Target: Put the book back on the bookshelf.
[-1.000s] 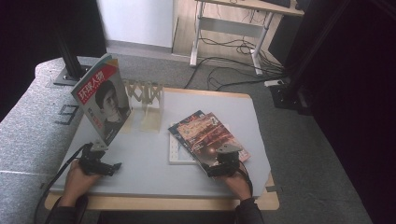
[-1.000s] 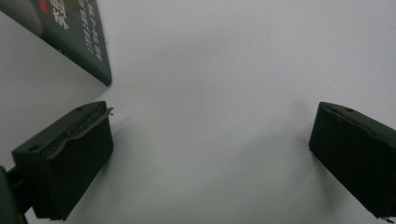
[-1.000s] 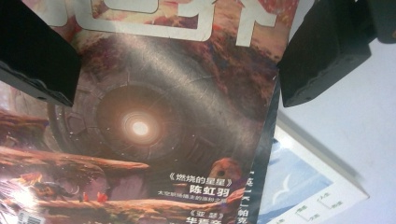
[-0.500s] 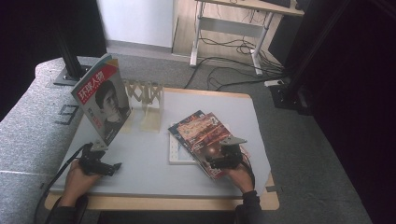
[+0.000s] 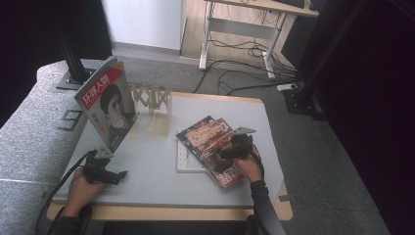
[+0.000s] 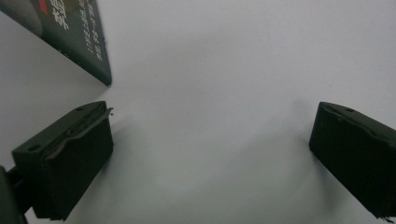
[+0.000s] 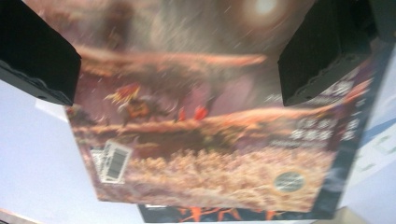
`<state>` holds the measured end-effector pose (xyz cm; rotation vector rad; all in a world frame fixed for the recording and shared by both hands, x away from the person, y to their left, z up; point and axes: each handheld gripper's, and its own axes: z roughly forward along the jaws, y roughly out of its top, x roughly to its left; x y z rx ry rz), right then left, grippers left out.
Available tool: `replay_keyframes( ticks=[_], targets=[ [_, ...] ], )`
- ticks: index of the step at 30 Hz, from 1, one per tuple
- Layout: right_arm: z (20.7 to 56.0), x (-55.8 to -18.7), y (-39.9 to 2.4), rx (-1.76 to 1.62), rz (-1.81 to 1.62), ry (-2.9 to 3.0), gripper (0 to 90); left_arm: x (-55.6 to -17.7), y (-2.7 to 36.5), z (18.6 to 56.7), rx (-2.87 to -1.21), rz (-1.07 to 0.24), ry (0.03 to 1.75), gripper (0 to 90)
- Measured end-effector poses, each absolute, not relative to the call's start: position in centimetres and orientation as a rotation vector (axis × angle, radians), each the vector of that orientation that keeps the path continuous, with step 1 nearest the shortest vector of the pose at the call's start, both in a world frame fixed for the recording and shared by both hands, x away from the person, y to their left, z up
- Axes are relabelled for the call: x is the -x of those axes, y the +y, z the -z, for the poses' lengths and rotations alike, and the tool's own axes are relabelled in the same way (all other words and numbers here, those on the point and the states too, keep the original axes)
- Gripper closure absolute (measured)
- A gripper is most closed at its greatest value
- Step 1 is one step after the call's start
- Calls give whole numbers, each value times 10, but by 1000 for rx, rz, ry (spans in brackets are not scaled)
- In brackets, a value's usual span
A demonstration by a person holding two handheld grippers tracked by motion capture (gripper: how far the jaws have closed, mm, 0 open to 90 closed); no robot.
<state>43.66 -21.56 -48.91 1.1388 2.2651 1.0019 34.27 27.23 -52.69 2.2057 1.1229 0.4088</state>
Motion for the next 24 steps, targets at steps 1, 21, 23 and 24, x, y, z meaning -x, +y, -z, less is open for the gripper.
replay_keyframes(
  ticks=[1, 21, 23, 24],
  targets=[
    [490, -441, -216, -1146, -999, 2261, 0, -343, 272, 527, -2205, -409, 1123, 0],
    [503, -484, -219, -1219, -977, 2310, 0, -343, 272, 527, -2204, -410, 1122, 0],
    [503, -486, -218, -1224, -978, 2312, 0, -343, 272, 527, -2204, -410, 1122, 0],
    [503, -487, -218, -1224, -980, 2310, 0, -343, 272, 527, -2204, -410, 1122, 0]
  ],
)
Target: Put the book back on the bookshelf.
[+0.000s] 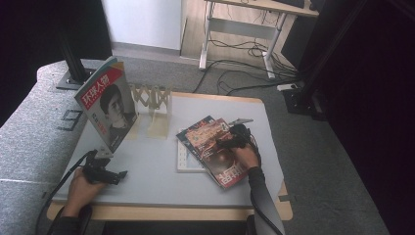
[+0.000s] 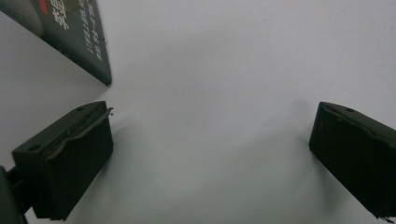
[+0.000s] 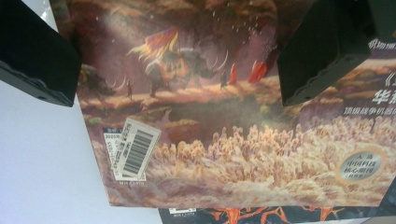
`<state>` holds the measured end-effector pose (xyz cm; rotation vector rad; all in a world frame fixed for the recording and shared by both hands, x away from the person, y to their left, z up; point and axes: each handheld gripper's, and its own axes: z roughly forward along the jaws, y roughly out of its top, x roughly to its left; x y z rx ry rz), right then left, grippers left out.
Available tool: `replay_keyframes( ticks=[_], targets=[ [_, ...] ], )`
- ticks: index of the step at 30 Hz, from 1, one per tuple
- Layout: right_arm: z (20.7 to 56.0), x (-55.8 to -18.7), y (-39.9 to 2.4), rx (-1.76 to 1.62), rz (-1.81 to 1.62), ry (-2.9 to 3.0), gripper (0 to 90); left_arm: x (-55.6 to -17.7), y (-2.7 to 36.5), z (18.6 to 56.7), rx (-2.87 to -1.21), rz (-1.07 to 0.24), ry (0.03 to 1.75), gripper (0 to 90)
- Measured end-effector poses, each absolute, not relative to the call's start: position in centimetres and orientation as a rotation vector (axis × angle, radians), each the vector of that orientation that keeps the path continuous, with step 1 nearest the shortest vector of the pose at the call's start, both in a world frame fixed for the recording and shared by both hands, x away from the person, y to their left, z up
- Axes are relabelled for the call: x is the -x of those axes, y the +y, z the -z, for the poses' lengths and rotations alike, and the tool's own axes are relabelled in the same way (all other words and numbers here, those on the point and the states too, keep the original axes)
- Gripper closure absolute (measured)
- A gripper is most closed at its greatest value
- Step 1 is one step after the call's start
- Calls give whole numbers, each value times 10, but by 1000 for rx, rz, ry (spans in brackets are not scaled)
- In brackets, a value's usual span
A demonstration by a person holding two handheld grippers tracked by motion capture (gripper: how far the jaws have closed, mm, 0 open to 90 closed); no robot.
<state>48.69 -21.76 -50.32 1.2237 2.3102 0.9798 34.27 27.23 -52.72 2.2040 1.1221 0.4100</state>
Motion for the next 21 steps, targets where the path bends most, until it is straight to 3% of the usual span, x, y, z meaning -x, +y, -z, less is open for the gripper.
replay_keyframes(
  ticks=[21],
  targets=[
    [502, -493, -216, -1213, -1009, 2328, 20, -343, 272, 527, -2204, -410, 1122, 0]
  ],
)
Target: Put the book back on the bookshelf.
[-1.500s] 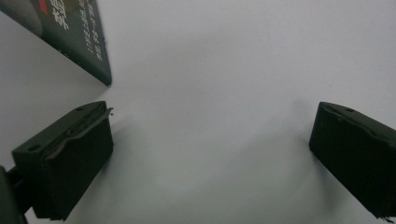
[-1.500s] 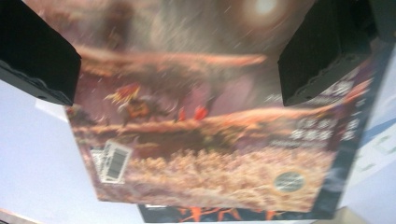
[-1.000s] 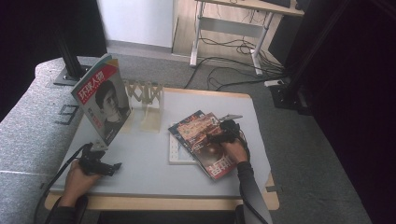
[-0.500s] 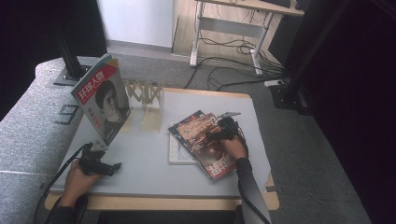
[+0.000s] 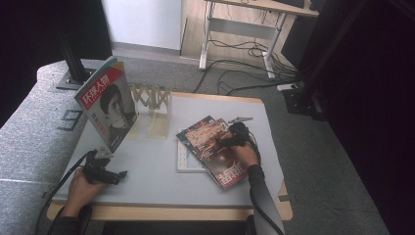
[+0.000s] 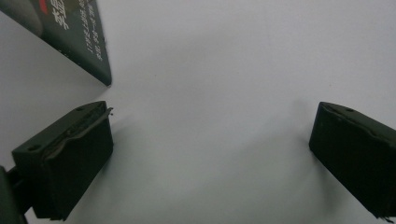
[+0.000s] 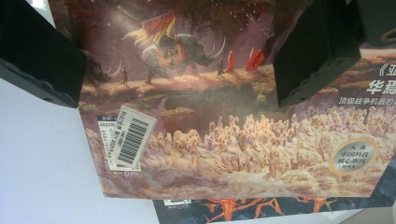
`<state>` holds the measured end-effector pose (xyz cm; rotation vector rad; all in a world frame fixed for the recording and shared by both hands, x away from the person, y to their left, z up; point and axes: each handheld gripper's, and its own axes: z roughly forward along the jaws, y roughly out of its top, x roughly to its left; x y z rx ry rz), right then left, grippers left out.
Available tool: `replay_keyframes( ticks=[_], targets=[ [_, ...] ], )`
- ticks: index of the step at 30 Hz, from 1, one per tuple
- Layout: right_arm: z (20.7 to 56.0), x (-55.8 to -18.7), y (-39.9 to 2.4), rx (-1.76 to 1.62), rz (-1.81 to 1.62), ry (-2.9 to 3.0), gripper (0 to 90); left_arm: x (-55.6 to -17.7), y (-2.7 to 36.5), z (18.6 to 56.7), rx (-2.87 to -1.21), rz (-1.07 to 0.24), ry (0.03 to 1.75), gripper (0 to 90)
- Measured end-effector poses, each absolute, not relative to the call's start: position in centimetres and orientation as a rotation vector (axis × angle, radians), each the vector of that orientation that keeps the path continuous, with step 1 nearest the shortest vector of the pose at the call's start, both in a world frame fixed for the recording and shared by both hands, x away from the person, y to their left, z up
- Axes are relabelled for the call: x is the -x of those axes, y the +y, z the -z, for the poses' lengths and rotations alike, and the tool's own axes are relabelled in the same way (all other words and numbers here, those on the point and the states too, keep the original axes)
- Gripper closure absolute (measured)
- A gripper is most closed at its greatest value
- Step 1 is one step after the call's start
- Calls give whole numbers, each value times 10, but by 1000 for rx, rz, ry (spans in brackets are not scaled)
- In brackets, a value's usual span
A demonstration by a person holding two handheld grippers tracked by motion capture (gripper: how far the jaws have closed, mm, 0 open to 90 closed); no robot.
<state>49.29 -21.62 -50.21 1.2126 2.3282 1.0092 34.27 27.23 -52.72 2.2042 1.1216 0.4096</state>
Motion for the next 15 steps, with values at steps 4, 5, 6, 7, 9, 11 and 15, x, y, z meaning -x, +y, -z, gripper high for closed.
replay_keyframes(
  ticks=[4, 5, 6, 7, 9, 11, 15],
  targets=[
    [502, -494, -214, -1212, -1009, 2326, 26, -343, 272, 527, -2204, -410, 1122, 0],
    [502, -494, -214, -1218, -1011, 2319, 27, -343, 272, 527, -2204, -410, 1122, 0],
    [502, -495, -215, -1219, -1016, 2318, 28, -343, 272, 527, -2204, -410, 1122, 0],
    [502, -495, -215, -1221, -1012, 2314, 34, -343, 272, 527, -2204, -410, 1122, 0],
    [503, -496, -217, -1232, -1003, 2302, 36, -343, 272, 527, -2204, -410, 1122, 0],
    [502, -498, -217, -1225, -998, 2306, 36, -343, 272, 527, -2204, -410, 1122, 0],
    [504, -503, -221, -1266, -993, 2304, 20, -343, 272, 527, -2204, -410, 1122, 0]
  ],
)
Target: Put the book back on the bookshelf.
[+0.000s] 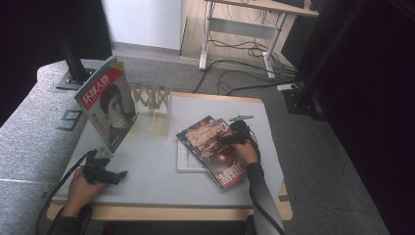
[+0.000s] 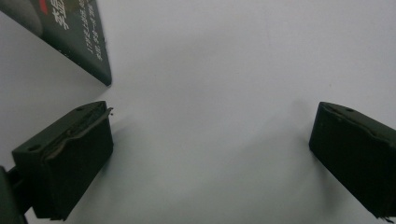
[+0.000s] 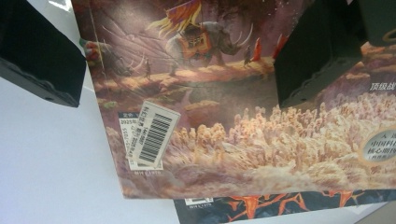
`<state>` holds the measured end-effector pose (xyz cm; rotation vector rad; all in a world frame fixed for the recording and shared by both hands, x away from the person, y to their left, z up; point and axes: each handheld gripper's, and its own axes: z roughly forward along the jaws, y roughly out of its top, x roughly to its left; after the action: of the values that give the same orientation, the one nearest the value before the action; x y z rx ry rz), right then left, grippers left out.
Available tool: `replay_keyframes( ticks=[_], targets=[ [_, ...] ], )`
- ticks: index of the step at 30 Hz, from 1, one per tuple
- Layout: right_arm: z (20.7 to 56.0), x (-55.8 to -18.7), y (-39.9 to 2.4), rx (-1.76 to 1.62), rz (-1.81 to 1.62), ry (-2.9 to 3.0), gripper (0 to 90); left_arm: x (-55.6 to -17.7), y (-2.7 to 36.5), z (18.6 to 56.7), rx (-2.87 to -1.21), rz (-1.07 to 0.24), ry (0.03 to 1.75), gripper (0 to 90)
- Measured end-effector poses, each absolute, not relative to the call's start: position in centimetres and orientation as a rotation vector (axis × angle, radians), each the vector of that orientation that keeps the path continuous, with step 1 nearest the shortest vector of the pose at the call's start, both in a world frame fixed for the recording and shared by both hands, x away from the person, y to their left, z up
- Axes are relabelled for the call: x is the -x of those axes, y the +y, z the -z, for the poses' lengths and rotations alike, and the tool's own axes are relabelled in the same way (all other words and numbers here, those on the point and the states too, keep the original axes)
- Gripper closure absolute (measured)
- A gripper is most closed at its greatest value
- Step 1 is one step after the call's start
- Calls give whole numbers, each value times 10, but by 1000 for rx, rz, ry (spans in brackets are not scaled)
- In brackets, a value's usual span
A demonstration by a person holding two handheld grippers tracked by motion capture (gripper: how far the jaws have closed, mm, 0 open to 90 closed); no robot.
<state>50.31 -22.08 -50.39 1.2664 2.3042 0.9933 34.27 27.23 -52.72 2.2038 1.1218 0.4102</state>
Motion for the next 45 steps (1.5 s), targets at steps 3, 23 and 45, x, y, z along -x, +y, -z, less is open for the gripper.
replay_keyframes(
  ticks=[3, 23, 45],
  targets=[
    [504, -504, -221, -1266, -1001, 2312, 40, -343, 272, 527, -2204, -410, 1122, 0],
    [503, -482, -184, -1085, -1058, 2448, 63, -343, 272, 527, -2204, -410, 1122, 0],
    [503, -417, -205, -1120, -1031, 2382, 0, -343, 272, 527, -2205, -409, 1122, 0]
  ],
)
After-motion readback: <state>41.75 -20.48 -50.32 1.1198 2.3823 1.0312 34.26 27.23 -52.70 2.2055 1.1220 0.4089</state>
